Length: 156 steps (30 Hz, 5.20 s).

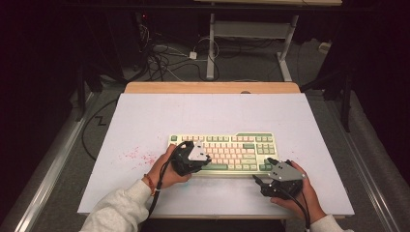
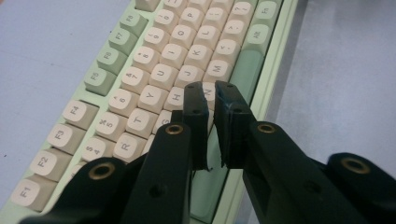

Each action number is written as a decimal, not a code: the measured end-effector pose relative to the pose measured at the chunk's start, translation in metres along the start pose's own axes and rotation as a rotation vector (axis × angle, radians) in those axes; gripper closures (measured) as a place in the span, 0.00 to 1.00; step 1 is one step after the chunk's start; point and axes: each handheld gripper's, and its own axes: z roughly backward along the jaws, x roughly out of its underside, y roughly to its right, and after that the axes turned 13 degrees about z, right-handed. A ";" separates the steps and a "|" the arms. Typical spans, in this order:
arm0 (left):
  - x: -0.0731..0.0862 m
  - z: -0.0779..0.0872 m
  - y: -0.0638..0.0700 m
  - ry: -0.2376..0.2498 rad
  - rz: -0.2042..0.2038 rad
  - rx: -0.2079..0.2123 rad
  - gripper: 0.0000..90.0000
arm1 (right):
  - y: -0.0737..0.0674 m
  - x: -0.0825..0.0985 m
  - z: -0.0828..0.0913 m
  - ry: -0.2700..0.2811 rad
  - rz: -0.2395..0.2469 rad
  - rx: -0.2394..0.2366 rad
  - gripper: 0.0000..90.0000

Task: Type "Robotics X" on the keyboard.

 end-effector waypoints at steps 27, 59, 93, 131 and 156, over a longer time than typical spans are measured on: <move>0.017 0.021 -0.005 0.112 0.006 -0.135 0.32 | 0.002 0.001 0.002 0.008 -0.013 0.003 0.29; 0.076 0.051 -0.022 0.155 0.117 -0.248 0.22 | 0.007 0.001 0.005 0.009 -0.036 0.028 0.30; 0.111 0.052 -0.020 0.050 0.175 -0.261 0.24 | 0.034 -0.034 -0.045 -0.042 -0.041 -0.193 1.00; 0.103 0.066 -0.030 0.025 0.223 -0.197 0.97 | 0.023 -0.026 -0.048 -0.029 -0.038 -0.170 1.00; 0.059 0.048 -0.034 0.011 0.190 -0.154 0.97 | 0.022 -0.025 -0.047 -0.021 -0.021 -0.162 1.00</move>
